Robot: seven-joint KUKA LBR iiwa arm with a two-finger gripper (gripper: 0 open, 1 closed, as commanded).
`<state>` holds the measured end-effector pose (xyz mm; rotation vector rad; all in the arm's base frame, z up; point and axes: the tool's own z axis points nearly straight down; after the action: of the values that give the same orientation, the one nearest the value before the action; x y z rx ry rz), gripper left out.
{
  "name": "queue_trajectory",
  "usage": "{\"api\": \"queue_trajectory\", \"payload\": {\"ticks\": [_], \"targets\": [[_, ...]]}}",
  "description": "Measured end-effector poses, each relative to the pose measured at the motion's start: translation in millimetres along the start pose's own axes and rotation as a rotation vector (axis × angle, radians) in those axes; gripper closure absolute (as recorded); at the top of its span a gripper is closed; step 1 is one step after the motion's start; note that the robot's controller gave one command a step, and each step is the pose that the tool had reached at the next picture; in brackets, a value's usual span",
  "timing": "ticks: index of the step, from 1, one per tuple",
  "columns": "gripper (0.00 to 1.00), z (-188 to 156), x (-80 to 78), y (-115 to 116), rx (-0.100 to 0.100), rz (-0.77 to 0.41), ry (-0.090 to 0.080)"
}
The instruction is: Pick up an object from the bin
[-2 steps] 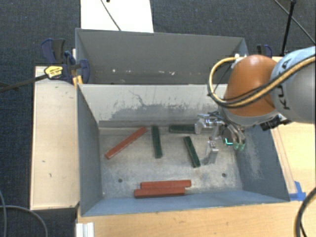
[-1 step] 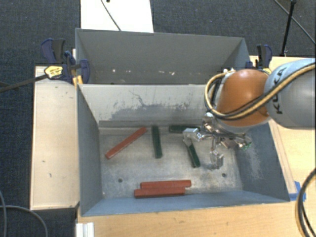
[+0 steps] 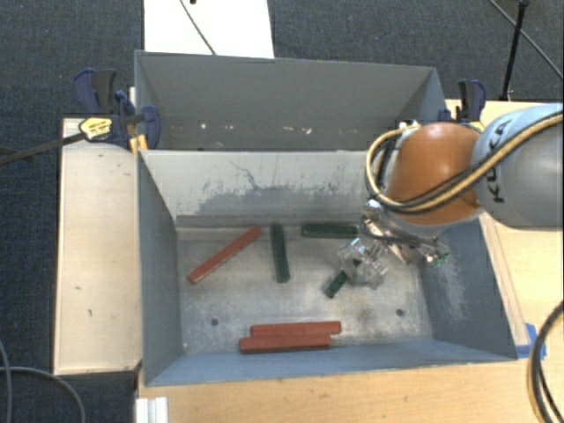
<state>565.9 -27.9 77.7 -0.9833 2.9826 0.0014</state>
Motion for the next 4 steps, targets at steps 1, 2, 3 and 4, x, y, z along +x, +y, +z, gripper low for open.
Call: {"api": "queue_trajectory", "payload": {"ticks": [1,2,3,4], "targets": [[1.00,-164,-3.4,1,0.008,0.002,-0.009],[1.00,-110,17.5,15,-0.002,0.069,0.003],[1.00,-89,28.5,27,-0.001,0.092,0.002],[0.00,-90,27.7,26,0.001,0.093,-0.001]]}}
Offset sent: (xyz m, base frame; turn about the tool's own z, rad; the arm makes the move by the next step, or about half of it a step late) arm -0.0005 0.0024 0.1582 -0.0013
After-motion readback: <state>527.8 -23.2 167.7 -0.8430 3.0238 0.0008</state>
